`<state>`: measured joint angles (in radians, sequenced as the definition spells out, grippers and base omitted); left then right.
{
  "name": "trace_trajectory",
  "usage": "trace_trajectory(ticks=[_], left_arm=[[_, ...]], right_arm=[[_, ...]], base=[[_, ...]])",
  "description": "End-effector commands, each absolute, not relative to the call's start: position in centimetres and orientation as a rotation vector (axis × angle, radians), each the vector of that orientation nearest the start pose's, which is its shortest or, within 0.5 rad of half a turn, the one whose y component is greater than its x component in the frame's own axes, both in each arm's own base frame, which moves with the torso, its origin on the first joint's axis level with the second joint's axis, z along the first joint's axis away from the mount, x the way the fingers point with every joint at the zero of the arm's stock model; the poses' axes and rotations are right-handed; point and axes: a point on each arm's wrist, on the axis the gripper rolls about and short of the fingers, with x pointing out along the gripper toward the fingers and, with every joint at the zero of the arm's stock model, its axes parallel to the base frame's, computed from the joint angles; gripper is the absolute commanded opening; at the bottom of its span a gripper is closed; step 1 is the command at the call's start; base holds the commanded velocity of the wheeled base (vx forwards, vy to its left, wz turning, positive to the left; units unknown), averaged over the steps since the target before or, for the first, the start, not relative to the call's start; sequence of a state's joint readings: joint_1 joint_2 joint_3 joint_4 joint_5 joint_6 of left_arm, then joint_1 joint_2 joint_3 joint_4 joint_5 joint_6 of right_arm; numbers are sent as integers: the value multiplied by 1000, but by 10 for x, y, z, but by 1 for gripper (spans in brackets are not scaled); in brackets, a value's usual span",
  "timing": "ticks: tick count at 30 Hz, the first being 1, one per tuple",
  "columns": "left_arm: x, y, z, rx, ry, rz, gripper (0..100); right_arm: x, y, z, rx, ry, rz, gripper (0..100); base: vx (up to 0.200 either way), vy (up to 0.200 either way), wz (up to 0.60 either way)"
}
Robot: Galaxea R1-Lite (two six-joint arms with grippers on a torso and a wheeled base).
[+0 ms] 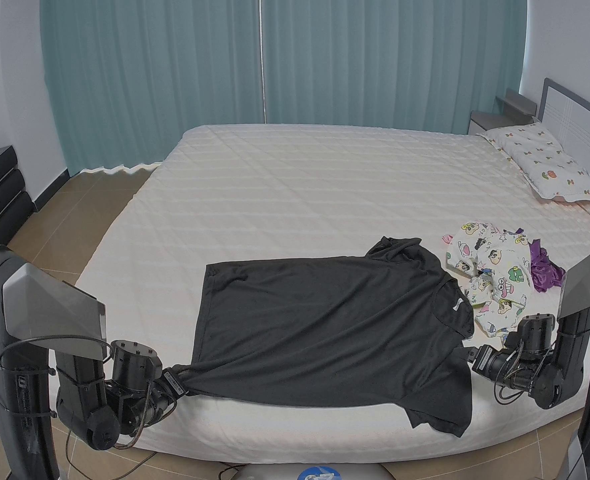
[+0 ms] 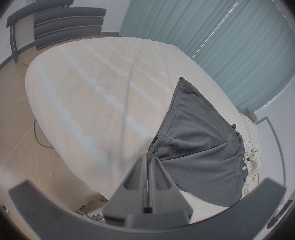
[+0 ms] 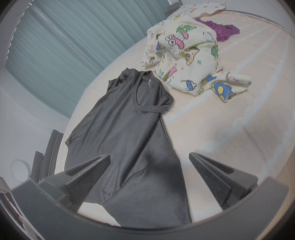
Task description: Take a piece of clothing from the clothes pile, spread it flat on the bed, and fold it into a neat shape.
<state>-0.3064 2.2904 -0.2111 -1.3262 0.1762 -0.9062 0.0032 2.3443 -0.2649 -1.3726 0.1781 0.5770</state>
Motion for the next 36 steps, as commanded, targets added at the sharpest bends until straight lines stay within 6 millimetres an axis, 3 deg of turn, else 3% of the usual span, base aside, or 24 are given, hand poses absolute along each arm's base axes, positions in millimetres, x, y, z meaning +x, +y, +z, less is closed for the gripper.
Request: trace_trajectory(ticks=[1,10,11,26,31,32,36], left_arm=[[243,-67,-25,-736,723,179,0],[244,-68,-27,-746,730,182,0],[244,-68,-27,-746,730,182,0],[246,-68,-33,-744,745,185,0],[246,-68,-33,-748,754,173,0],[246,-68,-33,-749,757,172,0],[246,-68,-33,-750,755,173,0]], right_arm=[[294,12,-42,606,742,-7,100],[305,18,-58,591,780,-9,100],[305,17,-59,589,781,-15,0],[330,11,-49,597,599,26,0],[336,14,-54,569,593,50,0],[338,14,-55,564,589,55,100],[339,11,-54,560,567,48,100]], base=[[0,0,0],[0,0,0],[0,0,0],[0,0,0],[0,0,0],[0,0,0],[0,0,0]])
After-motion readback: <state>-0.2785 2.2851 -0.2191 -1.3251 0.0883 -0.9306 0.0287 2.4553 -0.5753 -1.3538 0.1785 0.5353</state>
